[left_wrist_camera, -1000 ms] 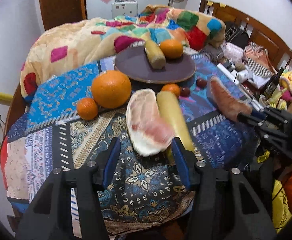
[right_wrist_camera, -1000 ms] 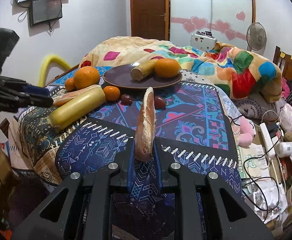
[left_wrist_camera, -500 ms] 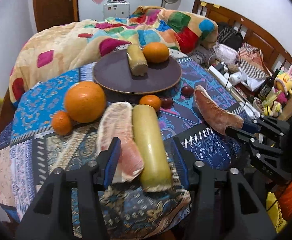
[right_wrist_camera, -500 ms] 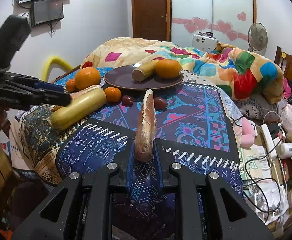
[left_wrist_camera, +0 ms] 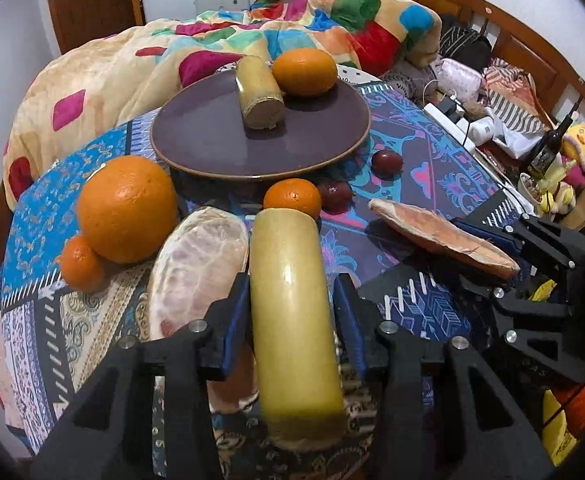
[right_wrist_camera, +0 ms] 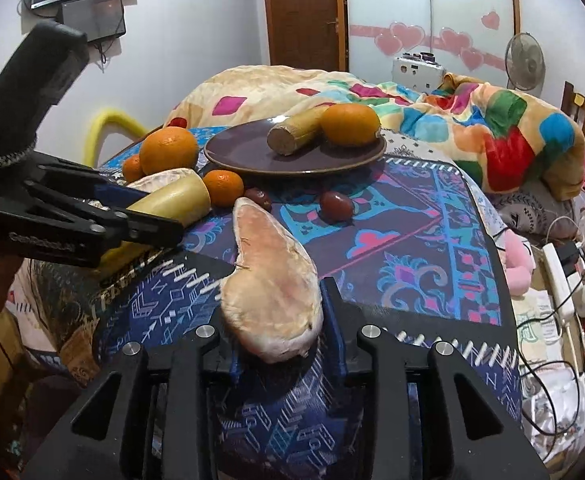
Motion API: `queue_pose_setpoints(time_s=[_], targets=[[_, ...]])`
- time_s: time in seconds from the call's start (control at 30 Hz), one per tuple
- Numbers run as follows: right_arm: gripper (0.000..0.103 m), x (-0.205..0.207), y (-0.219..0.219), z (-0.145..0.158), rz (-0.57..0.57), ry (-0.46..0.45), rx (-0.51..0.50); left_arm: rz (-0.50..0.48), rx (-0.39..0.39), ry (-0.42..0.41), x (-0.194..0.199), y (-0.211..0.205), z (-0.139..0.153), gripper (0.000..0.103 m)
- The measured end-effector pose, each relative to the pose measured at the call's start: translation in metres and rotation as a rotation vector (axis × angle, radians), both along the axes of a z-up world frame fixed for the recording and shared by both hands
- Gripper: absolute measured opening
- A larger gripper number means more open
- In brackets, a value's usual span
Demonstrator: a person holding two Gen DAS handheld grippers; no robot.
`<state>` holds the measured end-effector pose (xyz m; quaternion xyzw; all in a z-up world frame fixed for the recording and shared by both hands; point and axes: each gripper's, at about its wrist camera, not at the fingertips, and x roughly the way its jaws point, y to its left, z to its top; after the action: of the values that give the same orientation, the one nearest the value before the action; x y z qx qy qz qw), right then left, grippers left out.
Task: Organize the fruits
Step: 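Carry the yellow cylinder onto the plate with the left gripper while the right gripper carries the pomelo peel there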
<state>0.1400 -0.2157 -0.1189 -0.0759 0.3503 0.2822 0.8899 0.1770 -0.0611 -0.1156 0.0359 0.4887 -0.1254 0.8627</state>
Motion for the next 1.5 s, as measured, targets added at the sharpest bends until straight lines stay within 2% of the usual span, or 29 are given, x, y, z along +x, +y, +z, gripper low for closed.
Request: queue_pose_setpoints(time_s=[0.43,0.6,1.0,1.23,1.5], targets=[[0.029,0.007,0.001,0.001,0.002,0.006,0.033,0.023,-0.039,-0.028,0.002,0.003,0.0,0.038],[0.029,0.006,-0.001,0.009,-0.006,-0.008,0.046,0.021,-0.062,-0.063,-0.005,0.006,0.014,0.037],[0.029,0.007,-0.003,0.048,-0.038,-0.106,0.072,0.038,-0.093,-0.195,-0.02,0.019,0.066,0.037],[0.029,0.022,-0.003,0.063,-0.061,-0.151,0.086,0.07,-0.095,-0.224,-0.005,0.027,0.079,0.037],[0.029,0.041,-0.001,0.068,-0.074,-0.172,0.085,0.093,-0.097,-0.237,0.018,0.038,0.083,0.037]])
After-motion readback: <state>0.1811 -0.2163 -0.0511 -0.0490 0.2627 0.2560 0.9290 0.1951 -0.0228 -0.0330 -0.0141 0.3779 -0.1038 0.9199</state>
